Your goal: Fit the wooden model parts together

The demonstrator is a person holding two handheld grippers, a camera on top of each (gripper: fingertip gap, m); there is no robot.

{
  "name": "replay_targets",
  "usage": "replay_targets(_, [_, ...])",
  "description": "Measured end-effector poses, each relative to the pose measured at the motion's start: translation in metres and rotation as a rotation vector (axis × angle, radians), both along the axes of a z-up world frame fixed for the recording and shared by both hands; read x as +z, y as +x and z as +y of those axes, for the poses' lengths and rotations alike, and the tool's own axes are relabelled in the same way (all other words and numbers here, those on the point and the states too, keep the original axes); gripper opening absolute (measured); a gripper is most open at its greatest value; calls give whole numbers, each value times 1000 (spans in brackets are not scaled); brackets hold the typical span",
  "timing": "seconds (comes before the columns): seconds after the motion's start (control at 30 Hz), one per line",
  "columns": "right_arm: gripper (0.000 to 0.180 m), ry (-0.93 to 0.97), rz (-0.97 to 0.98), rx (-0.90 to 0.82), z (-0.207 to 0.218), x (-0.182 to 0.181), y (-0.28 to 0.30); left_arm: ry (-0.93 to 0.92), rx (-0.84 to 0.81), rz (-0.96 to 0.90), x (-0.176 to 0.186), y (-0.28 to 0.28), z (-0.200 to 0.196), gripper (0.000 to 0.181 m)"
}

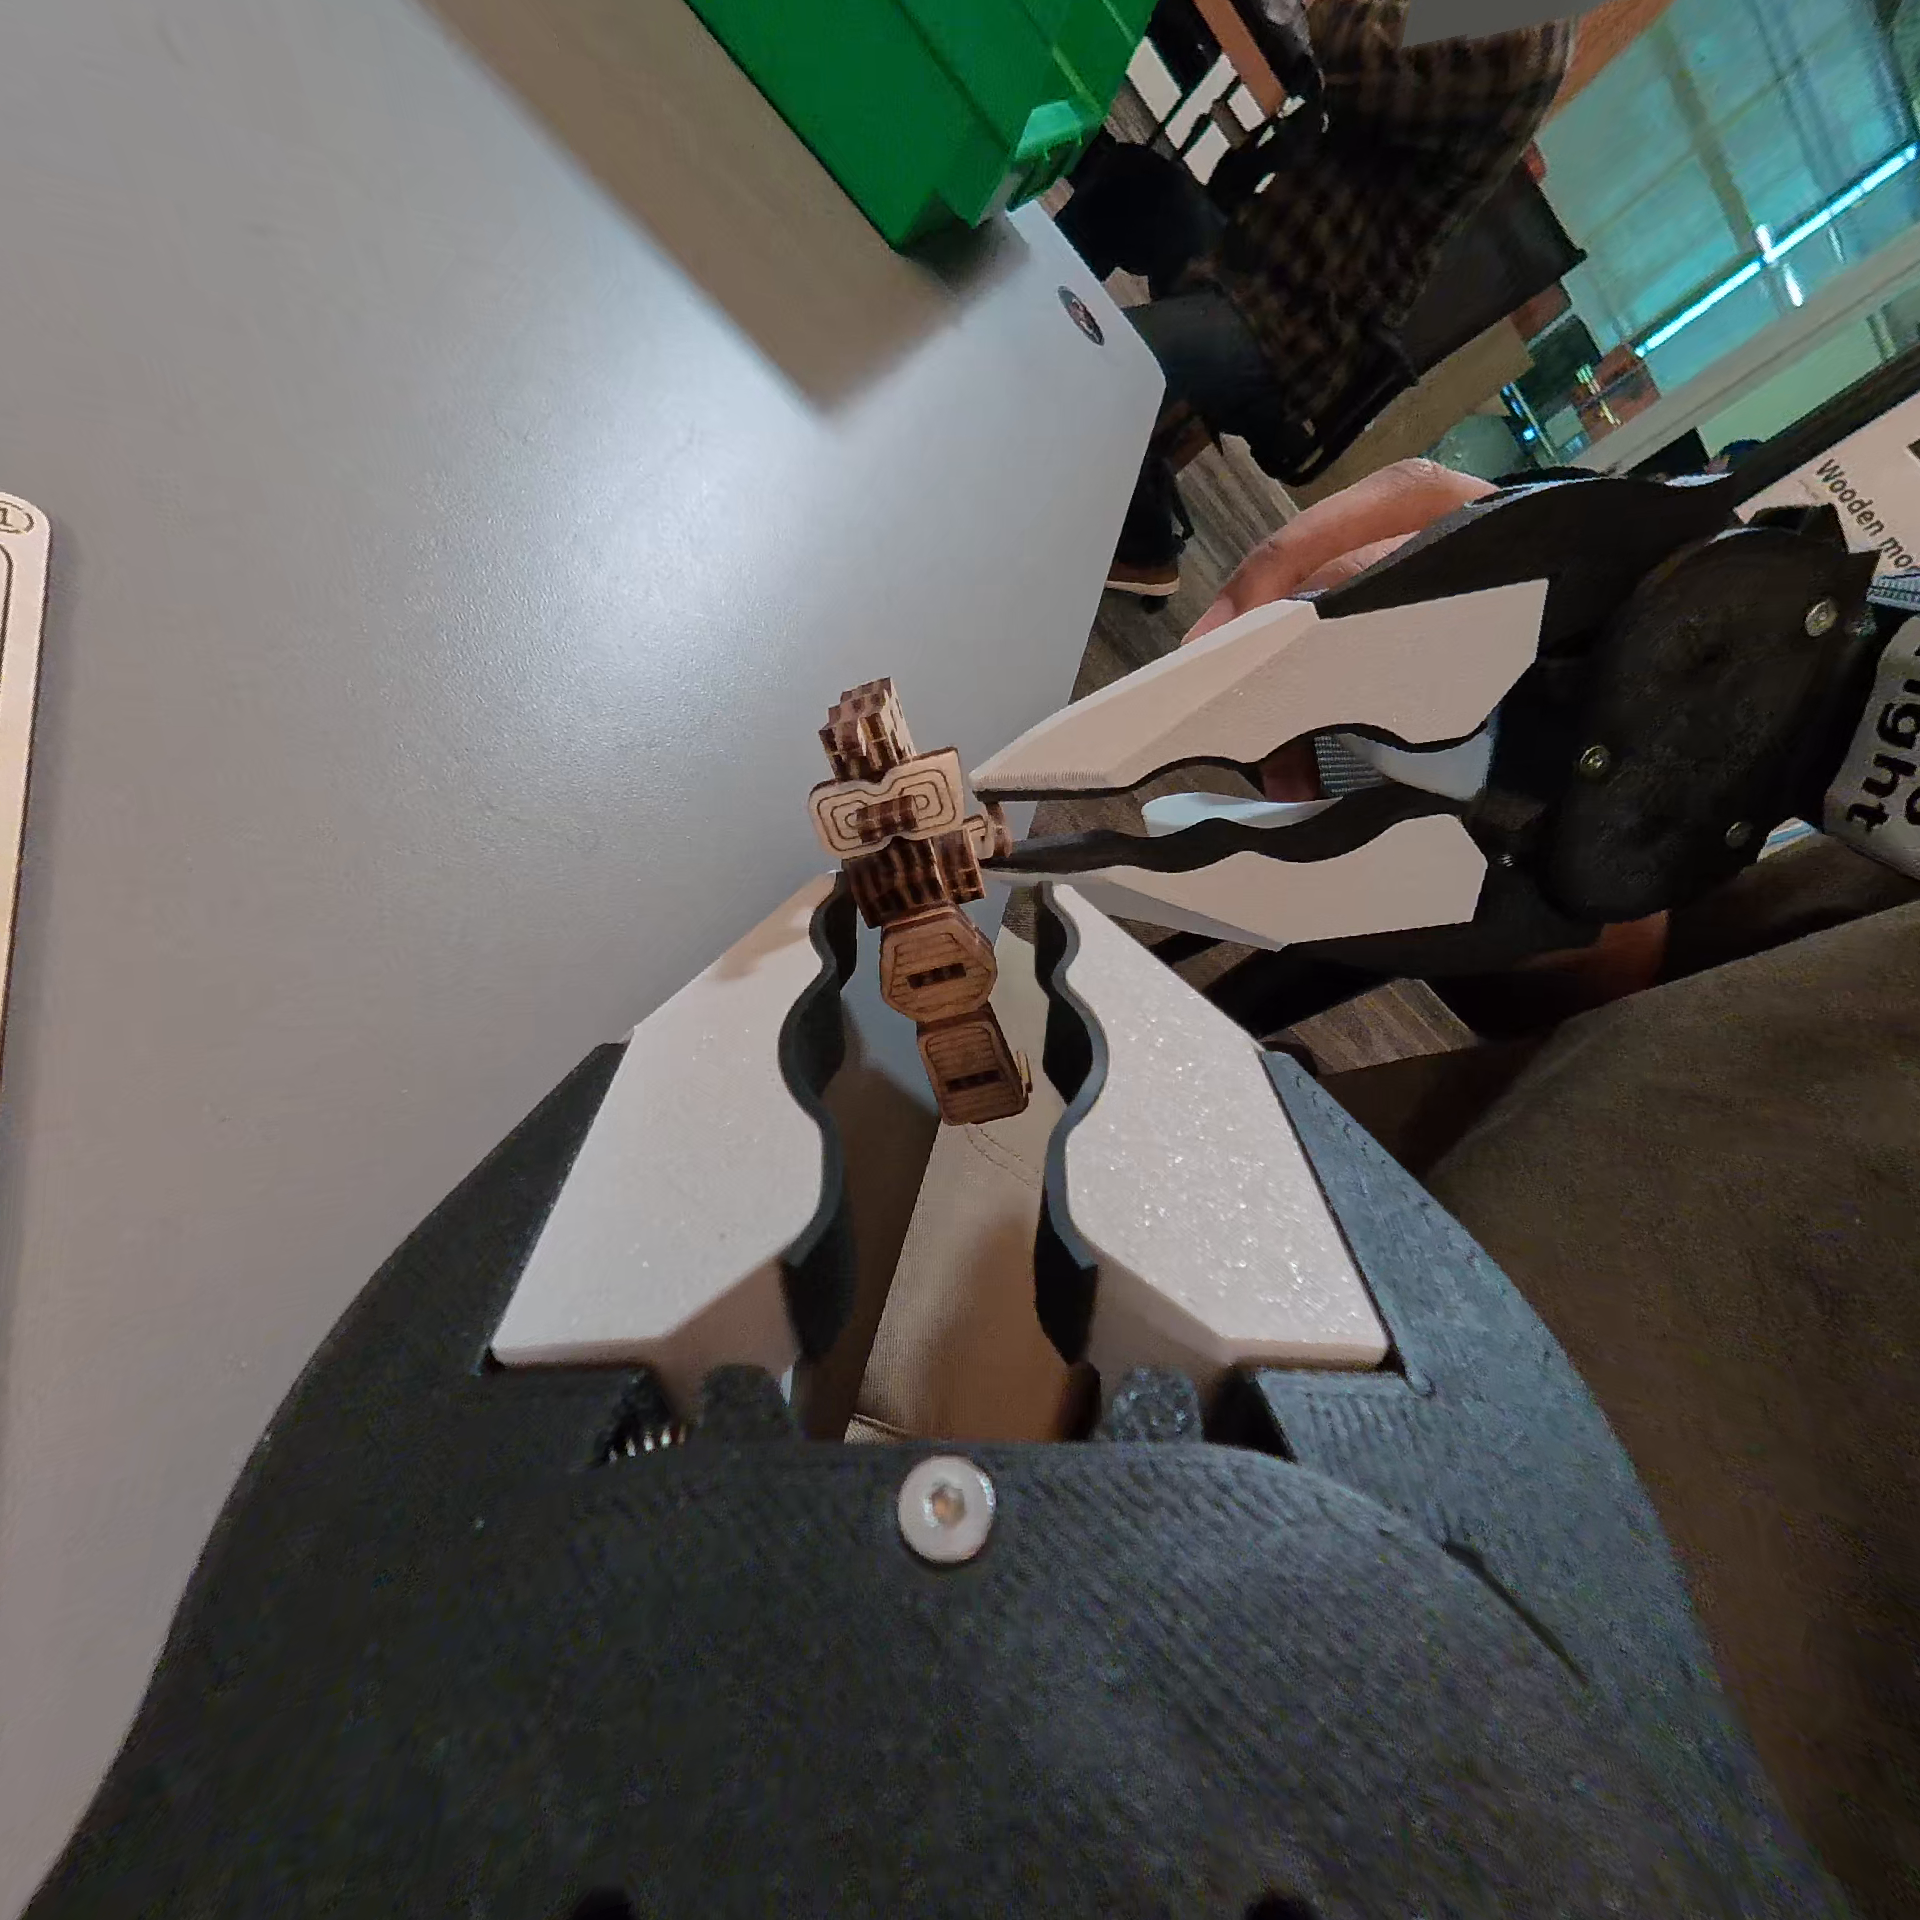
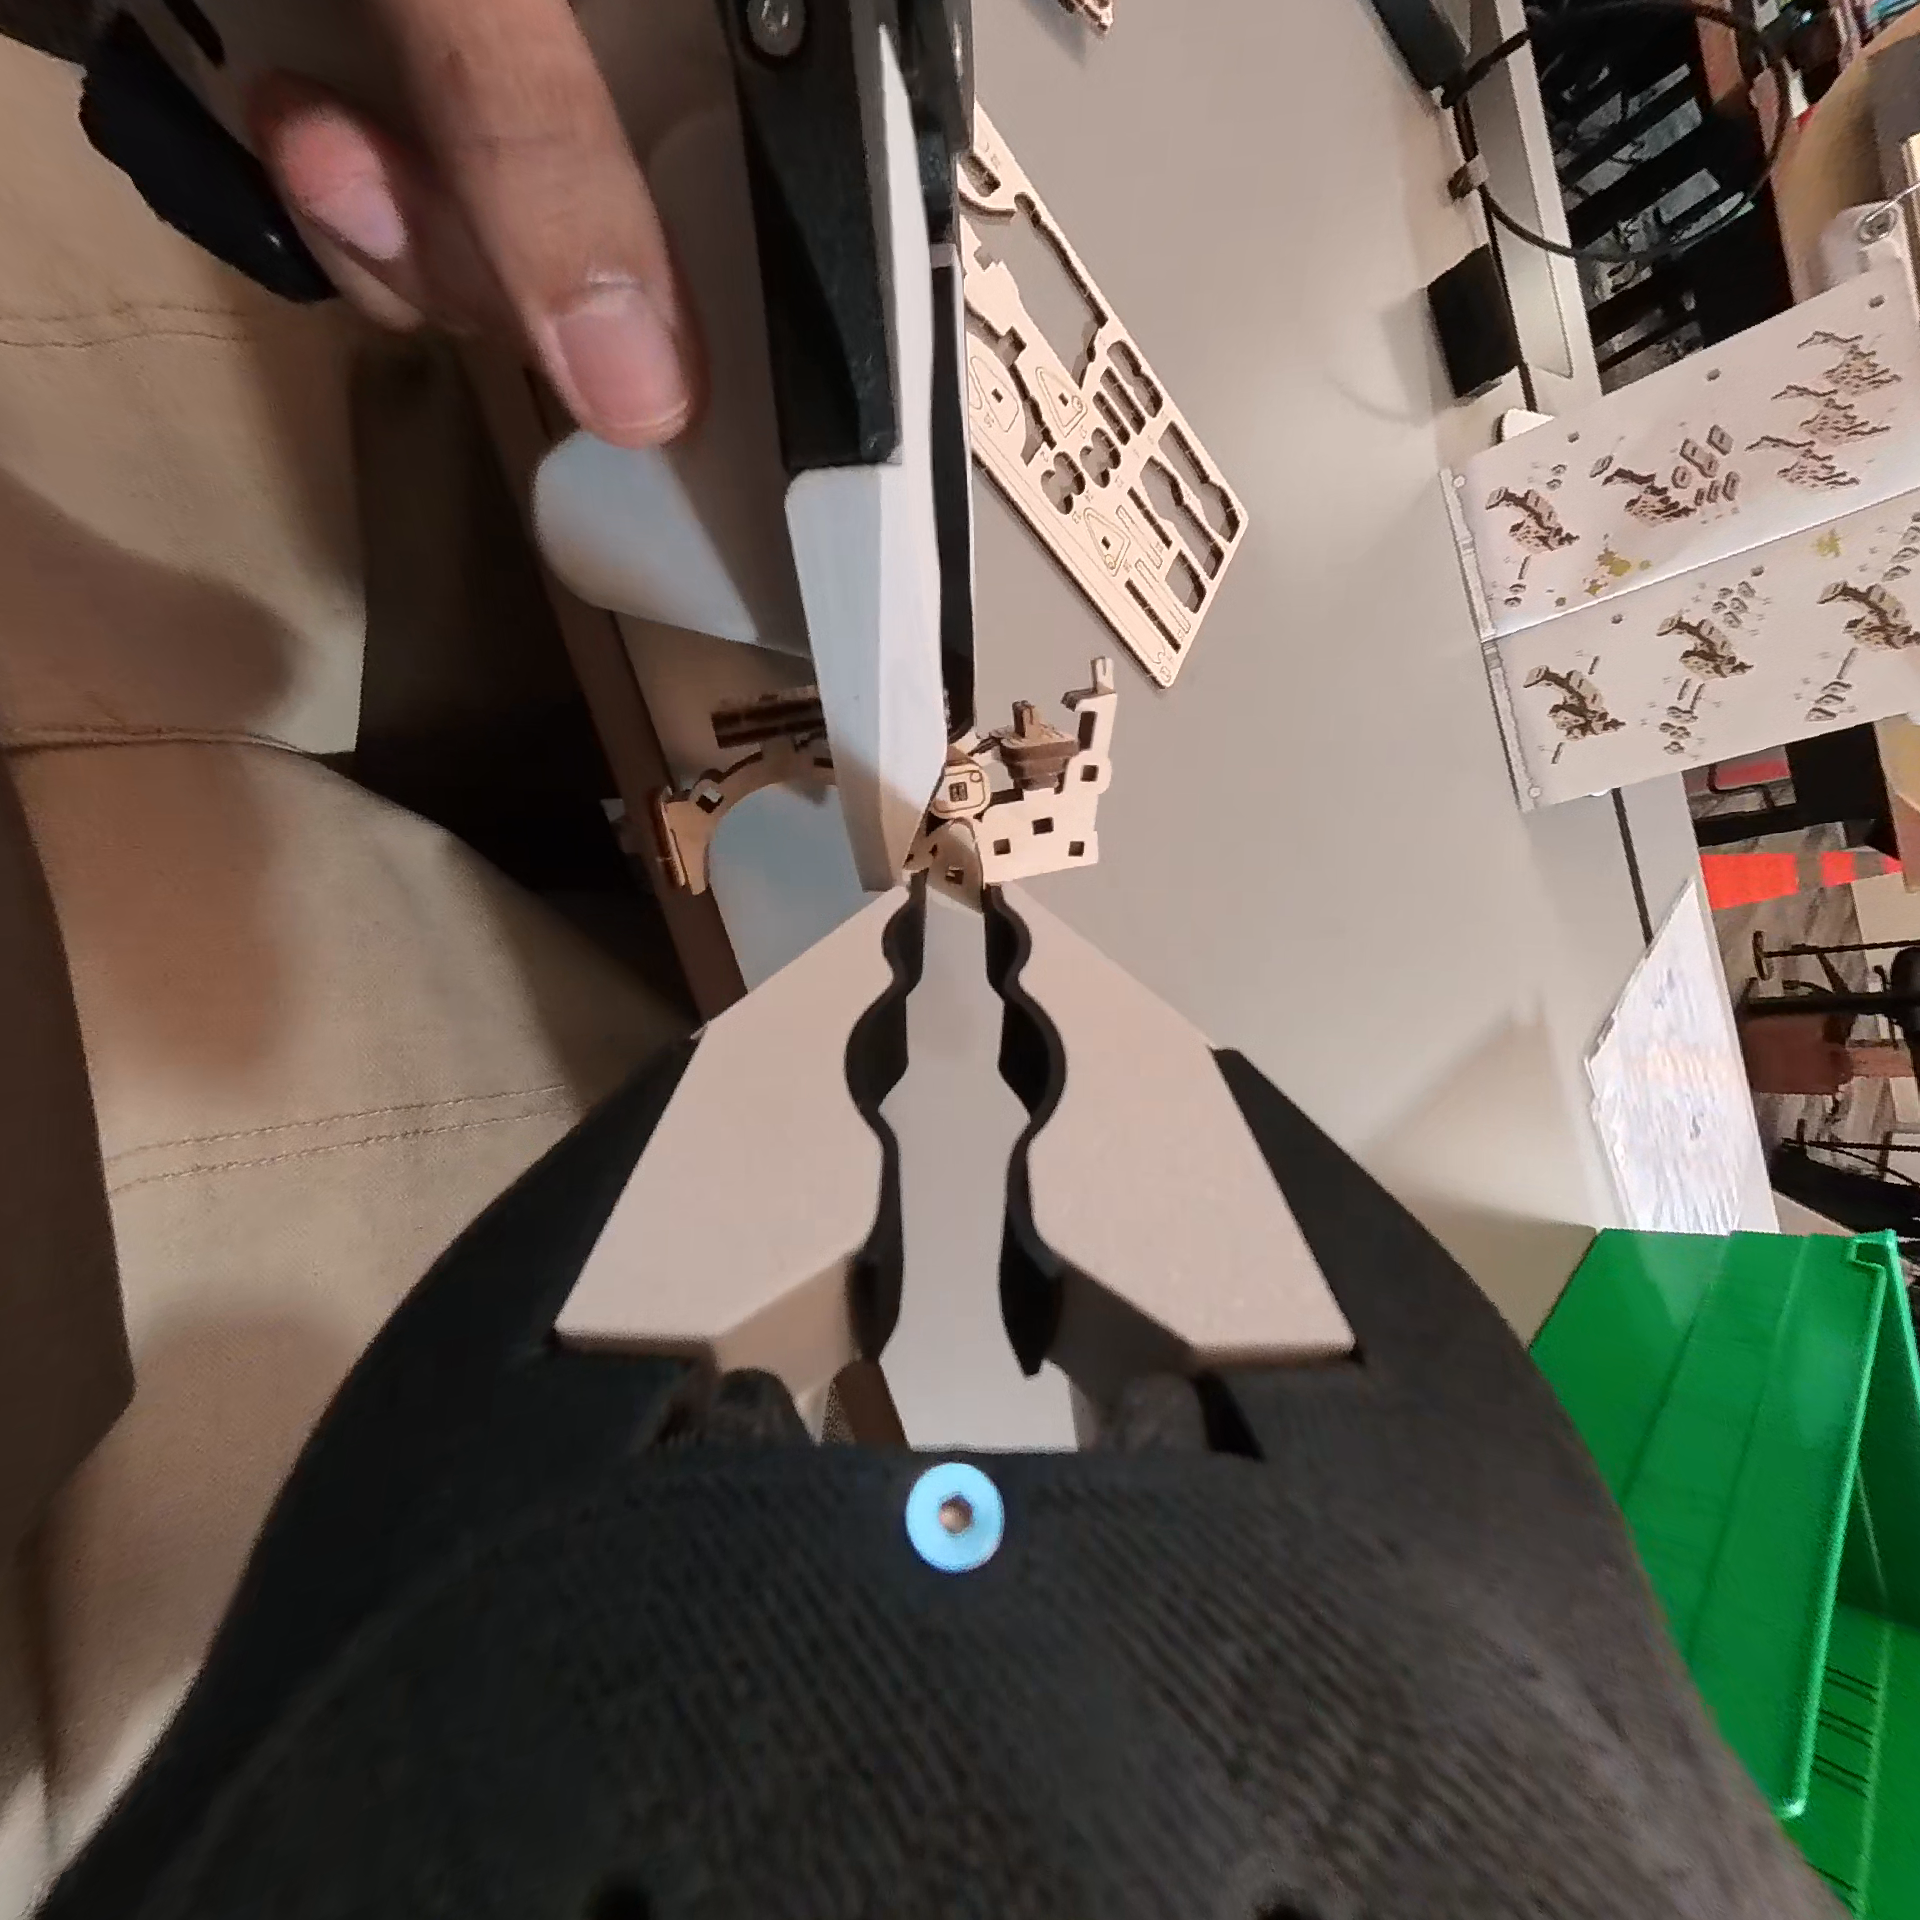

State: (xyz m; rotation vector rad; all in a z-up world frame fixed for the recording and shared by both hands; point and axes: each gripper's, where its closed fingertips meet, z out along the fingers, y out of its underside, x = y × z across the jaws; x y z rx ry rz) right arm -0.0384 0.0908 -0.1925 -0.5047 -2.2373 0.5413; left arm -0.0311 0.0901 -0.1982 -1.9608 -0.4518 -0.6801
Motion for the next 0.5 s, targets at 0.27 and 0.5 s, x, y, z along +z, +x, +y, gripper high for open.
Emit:
replay_targets(0.27, [9,15,4,6,0,0,1,14,-10,-31,2,1,-1,36])
replay_targets(0.5, [10,8,6,8,0,0,1,8,0,-38,1,-1,-1,31])
